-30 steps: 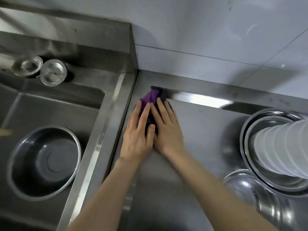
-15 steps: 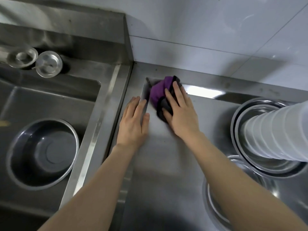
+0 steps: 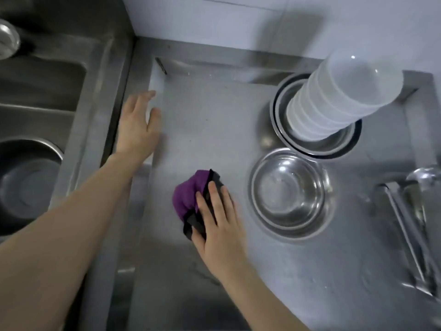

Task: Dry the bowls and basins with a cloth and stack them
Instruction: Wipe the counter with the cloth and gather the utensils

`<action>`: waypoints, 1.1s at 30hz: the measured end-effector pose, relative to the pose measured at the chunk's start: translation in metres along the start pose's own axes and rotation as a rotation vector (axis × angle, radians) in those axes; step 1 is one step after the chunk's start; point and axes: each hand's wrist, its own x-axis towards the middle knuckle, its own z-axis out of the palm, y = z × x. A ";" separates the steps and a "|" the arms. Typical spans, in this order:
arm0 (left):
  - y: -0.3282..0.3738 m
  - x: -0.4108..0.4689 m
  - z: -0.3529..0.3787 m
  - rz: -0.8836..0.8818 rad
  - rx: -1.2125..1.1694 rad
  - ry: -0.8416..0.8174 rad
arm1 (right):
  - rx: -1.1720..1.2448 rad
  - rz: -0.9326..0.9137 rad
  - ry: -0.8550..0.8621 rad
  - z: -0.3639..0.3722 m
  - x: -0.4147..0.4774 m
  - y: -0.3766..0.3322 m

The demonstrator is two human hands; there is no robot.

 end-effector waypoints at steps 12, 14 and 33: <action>0.105 -0.306 -0.006 0.056 0.117 -0.392 | 0.013 -0.088 -0.188 -0.008 -0.135 0.017; 0.127 -0.307 0.017 0.141 0.125 -0.451 | -0.004 -0.008 -0.151 -0.022 -0.154 0.045; 0.174 -0.284 0.088 0.273 0.301 -0.567 | 0.082 0.201 -0.031 -0.047 -0.147 0.110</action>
